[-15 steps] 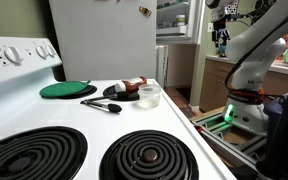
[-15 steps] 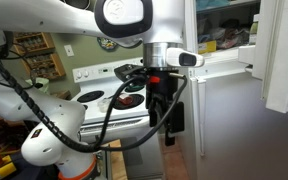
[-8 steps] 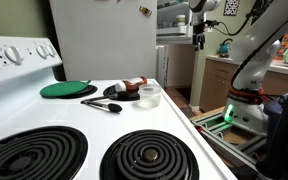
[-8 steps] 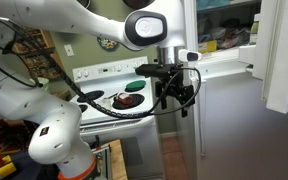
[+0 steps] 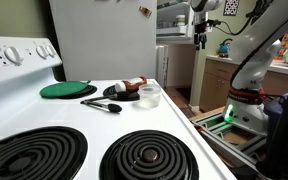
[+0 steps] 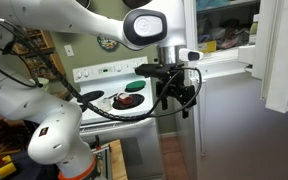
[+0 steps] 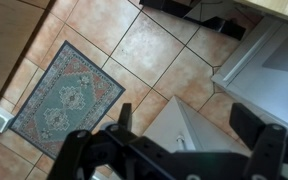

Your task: Put the lunchbox in the fridge and then close the top fridge door

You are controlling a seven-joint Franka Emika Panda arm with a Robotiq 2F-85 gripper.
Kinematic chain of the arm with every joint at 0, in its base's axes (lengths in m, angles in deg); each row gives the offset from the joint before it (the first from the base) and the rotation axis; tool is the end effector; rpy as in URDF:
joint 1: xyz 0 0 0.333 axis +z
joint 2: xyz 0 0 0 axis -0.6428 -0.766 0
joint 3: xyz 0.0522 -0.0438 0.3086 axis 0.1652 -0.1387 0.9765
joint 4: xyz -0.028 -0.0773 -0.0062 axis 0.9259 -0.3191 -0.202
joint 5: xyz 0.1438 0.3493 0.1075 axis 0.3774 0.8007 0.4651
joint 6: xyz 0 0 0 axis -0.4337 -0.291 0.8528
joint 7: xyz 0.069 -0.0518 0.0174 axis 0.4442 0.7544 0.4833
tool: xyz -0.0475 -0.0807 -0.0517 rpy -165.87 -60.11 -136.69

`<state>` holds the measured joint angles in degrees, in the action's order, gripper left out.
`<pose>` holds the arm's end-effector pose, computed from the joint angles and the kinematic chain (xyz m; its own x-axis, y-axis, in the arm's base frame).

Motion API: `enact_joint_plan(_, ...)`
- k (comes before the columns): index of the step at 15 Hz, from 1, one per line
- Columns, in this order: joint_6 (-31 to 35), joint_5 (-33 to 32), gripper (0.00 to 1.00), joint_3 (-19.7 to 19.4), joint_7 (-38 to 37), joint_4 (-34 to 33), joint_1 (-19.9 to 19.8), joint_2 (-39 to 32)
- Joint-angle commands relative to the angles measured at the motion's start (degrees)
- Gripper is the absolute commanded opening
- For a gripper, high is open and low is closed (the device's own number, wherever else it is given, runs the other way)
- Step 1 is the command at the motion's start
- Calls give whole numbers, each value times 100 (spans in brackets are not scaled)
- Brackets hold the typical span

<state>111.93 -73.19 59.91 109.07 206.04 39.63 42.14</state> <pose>0.3787 -0.0861 0.4785 0.9393 0.3276 -0.1018 0.3358 -0.9387 0.0778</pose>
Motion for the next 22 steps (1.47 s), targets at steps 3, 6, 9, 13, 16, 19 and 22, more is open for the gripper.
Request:
enact_joint_plan(3,11,1013,100,284,353,-208,657,-95)
enact_joint_plan(6,-116,1848,100,647,468,-170,1225,-64)
enact_joint_plan(9,-165,2349,100,968,737,-190,1707,-159)
enact_joint_plan(13,-185,2721,100,1274,1336,-291,2181,-515)
enact_joint_plan(16,-254,2579,100,1443,1208,-240,2059,-443)
enact_joint_plan(19,-369,2580,100,1458,1340,-356,2044,-583)
enact_joint_plan(22,-385,2580,100,1457,1354,-375,2041,-599)
